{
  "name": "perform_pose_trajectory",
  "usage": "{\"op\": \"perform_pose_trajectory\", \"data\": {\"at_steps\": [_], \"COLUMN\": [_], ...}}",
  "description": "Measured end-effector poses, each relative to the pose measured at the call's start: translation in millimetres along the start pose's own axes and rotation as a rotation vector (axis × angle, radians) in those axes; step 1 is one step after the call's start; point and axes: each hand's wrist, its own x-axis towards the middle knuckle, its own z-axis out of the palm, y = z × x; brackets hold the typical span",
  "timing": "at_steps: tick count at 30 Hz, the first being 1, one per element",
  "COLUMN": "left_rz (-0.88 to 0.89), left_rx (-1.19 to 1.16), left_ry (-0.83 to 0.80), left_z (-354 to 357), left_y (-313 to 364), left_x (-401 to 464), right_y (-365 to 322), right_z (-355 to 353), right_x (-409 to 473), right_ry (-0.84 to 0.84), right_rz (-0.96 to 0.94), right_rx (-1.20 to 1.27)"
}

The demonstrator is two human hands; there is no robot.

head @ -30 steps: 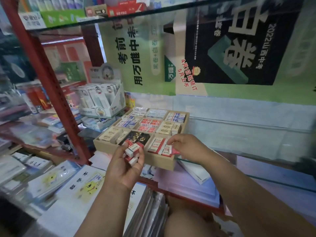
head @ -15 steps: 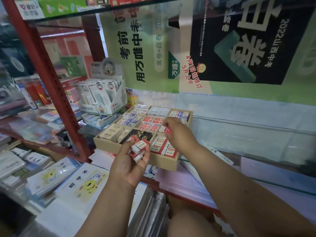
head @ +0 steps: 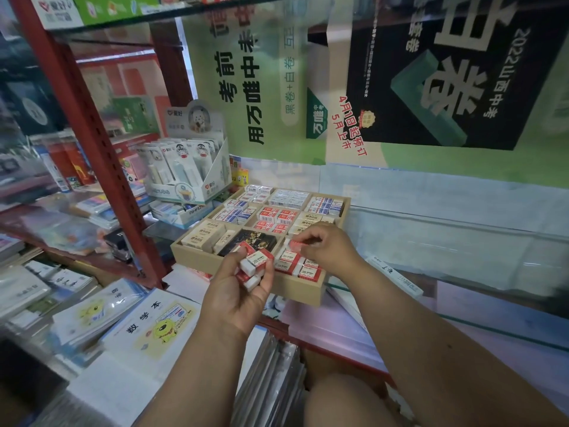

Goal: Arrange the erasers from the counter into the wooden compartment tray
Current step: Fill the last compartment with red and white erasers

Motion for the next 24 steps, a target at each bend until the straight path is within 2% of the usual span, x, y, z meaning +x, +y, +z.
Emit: {"op": "perform_pose_trajectory", "data": {"at_steps": [4,15,17,20,24], "left_rz": [0.006,0.016,0.013,0.014,0.015], "left_rx": [-0.002,0.064,0.072,0.076,0.076], "left_ry": [0.001,0.024,0.022,0.023,-0.045], "left_z": [-1,2,3,3,1], "left_y": [0,-3,-3,-1,-3], "left_x": [0,-2,-3,-5,-1], "right_y": [-1,-10,-10,-21,-49], "right_z": [7,10,8,-2,-2], "right_x": [2,6,4,-9,-36], "right_ry": [-0.013,0.007,0.007,0.038,-0.188], "right_rz": [-0.079,0.036,0.054,0.051,-0.040], "right_rx": [-0.156,-0.257,-0.153,0.158,0.313]}}
